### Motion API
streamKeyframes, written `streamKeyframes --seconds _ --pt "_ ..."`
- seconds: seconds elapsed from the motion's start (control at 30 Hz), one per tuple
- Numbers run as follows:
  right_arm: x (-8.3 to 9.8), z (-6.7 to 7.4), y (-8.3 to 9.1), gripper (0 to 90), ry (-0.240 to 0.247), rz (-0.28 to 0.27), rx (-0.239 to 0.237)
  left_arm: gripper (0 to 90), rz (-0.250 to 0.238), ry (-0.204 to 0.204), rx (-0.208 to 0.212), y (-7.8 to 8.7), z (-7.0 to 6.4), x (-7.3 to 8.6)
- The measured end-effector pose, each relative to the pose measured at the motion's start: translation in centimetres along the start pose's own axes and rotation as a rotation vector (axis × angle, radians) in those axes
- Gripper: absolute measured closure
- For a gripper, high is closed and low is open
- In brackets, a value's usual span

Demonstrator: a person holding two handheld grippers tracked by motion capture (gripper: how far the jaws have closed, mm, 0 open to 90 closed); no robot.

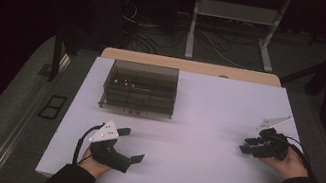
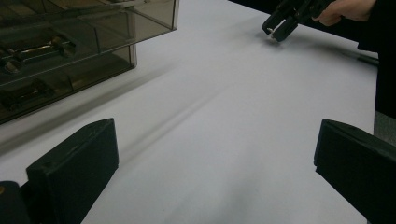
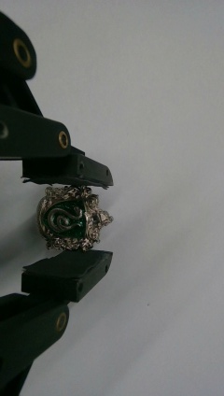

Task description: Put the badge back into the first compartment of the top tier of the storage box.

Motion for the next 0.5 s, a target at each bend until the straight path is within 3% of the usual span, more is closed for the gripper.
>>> streamKeyframes --seconds 0.5 --pt "-1.4 1.5 1.8 56.5 0.011 -0.041 -0.031 0.0 0.002 -0.001 0.002 0.0 0.0 0.0"
Point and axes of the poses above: each handheld gripper's, and its own axes: y roughly backward along the jaws, x roughly out of its underside, z roughly to its left, the point moved 6 cm from there along -y, roughly forward along the jaws, and after that the axes turned 2 degrees about x, right-handed, at the moved point
